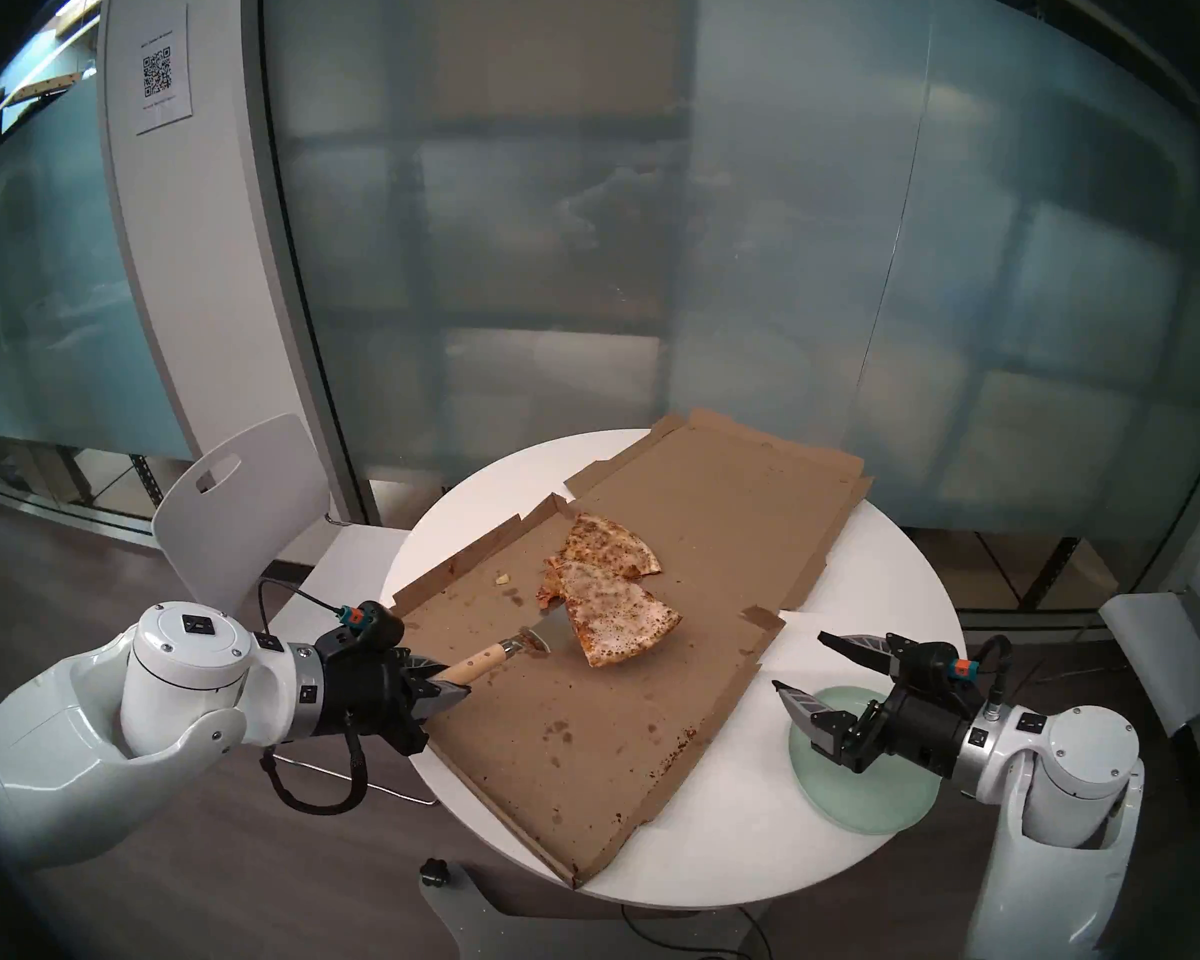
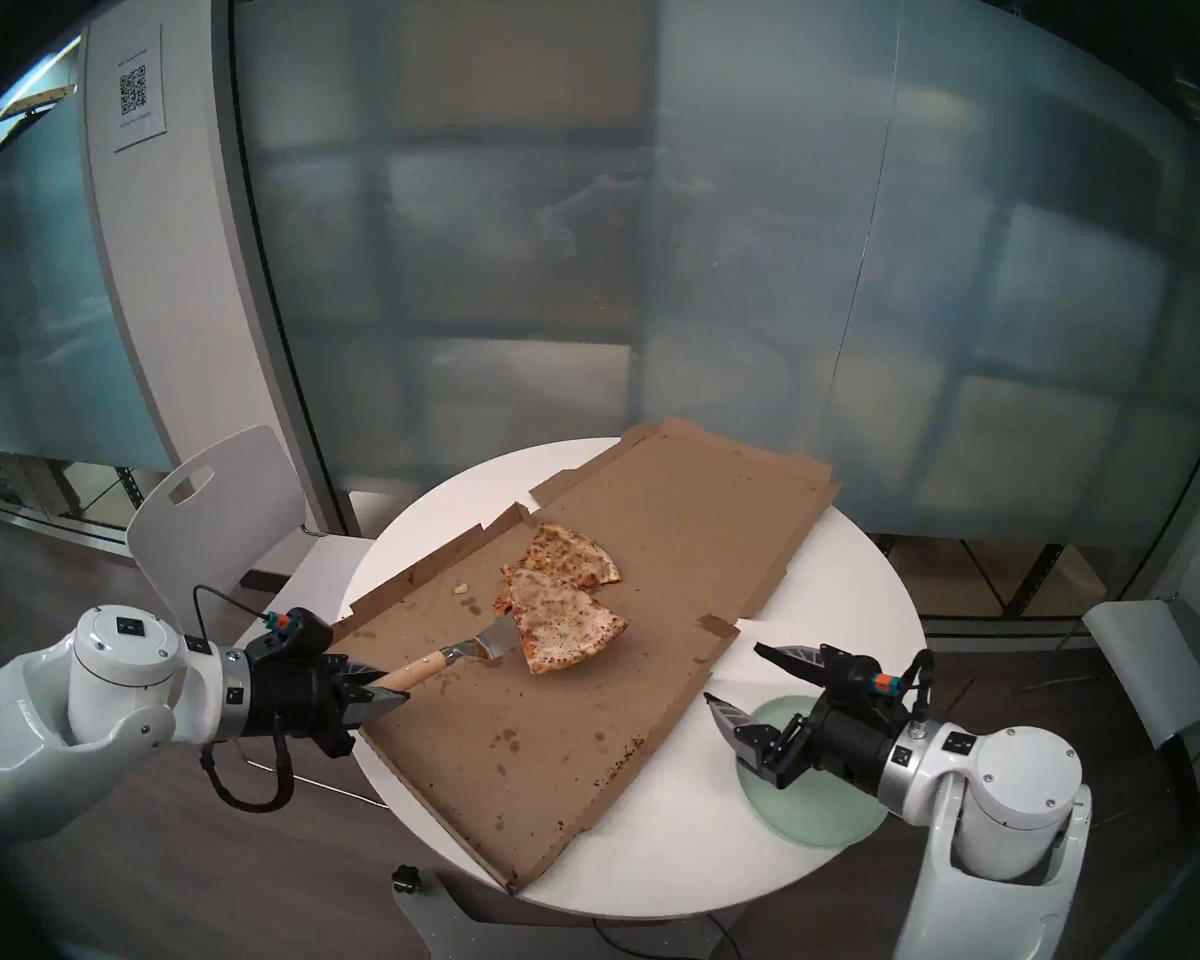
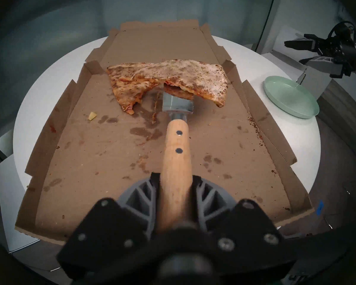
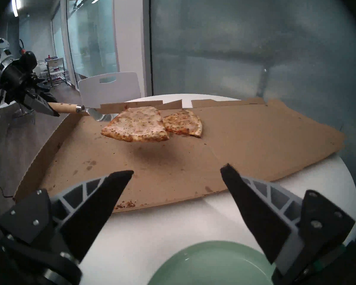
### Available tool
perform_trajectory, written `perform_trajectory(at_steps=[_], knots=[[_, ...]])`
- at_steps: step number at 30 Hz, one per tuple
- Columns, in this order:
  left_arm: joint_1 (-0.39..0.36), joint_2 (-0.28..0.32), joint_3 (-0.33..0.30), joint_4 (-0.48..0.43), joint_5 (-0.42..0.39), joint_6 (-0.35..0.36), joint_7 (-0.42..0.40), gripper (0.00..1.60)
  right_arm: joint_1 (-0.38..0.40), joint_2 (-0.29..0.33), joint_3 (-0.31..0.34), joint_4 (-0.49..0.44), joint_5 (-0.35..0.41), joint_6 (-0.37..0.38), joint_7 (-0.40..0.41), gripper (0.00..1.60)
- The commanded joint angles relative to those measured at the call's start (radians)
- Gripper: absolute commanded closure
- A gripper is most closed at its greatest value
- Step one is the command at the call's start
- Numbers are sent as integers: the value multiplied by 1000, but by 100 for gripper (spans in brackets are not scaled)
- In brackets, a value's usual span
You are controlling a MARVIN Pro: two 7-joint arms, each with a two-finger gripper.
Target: Put pizza slice onto the plate
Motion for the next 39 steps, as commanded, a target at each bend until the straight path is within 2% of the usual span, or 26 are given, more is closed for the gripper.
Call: perform_trajectory(at_steps=[1, 13, 23, 25, 28, 29, 31, 32, 33, 36, 37, 39], knots=[[-76, -23, 43, -42, 7, -10, 0, 160, 52, 7, 68, -23, 68, 38, 2, 0], [-154, -39, 160, -98, 55, 15, -19, 160, 75, 9, 148, 1, 105, 69, 5, 0], [-286, -113, 297, -88, 114, 65, -38, 160, 106, 27, 238, 19, 140, 99, 8, 0], [-284, -124, 299, -91, 120, 67, -41, 160, 107, 30, 248, 20, 143, 100, 9, 0], [-328, -161, 346, -90, 148, 91, -51, 160, 107, 36, 281, 28, 155, 107, 17, 0], [-355, -165, 370, -87, 154, 100, -55, 160, 107, 38, 287, 31, 157, 108, 19, 0], [-341, -180, 362, -94, 162, 100, -60, 160, 106, 39, 292, 33, 156, 108, 18, 0], [-378, -182, 396, -91, 165, 113, -62, 160, 107, 40, 298, 37, 157, 111, 21, 0], [-363, -195, 388, -98, 177, 115, -64, 160, 107, 41, 301, 39, 158, 110, 22, 0], [-412, -216, 441, -90, 193, 138, -72, 160, 110, 40, 308, 44, 160, 112, 25, 0], [-404, -231, 439, -90, 204, 142, -73, 160, 111, 39, 311, 46, 162, 113, 27, 0], [-447, -254, 489, -77, 220, 159, -79, 160, 117, 39, 319, 49, 166, 115, 30, 0]])
